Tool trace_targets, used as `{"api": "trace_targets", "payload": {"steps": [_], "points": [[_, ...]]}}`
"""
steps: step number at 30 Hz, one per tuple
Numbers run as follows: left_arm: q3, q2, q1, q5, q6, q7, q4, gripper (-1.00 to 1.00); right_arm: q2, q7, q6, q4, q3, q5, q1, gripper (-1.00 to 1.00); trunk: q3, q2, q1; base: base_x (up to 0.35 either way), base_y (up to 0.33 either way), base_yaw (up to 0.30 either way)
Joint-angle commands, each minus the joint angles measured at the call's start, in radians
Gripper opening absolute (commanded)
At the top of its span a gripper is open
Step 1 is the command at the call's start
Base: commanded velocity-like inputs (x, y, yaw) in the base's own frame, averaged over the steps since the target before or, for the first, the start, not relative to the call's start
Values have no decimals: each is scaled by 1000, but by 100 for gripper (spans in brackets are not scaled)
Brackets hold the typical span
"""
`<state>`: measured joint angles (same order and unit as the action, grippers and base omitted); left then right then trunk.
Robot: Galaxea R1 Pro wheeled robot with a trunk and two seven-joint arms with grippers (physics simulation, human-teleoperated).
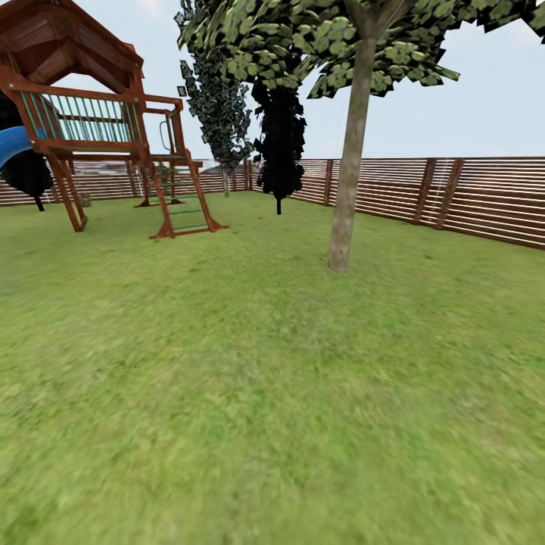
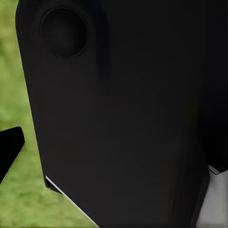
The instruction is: Take the three Easter eggs out of the wicker basket on the lawn in the garden, then place them on the lawn next to a single tree (choose any tree) so that all three eggs are next to the same tree and none are left in the basket.
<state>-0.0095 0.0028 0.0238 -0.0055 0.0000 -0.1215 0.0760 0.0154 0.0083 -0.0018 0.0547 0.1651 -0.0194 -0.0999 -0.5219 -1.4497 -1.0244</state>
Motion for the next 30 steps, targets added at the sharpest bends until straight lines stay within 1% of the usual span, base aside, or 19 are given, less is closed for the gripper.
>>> {"api": "trace_targets", "payload": {"steps": [1, 30], "points": [[-1, 0, 1, -1, 0, -3, 2, 100, 0, 1, -1, 2, 5, -2, -1, 100, -1, 0, -1, 335, 0, 0], [-1, 0, 1, -1, 0, -3, 2, 100, 0, 1, -1, 2, 5, -2, -1, 100, -1, 0, -1, 334, 0, 0]]}}
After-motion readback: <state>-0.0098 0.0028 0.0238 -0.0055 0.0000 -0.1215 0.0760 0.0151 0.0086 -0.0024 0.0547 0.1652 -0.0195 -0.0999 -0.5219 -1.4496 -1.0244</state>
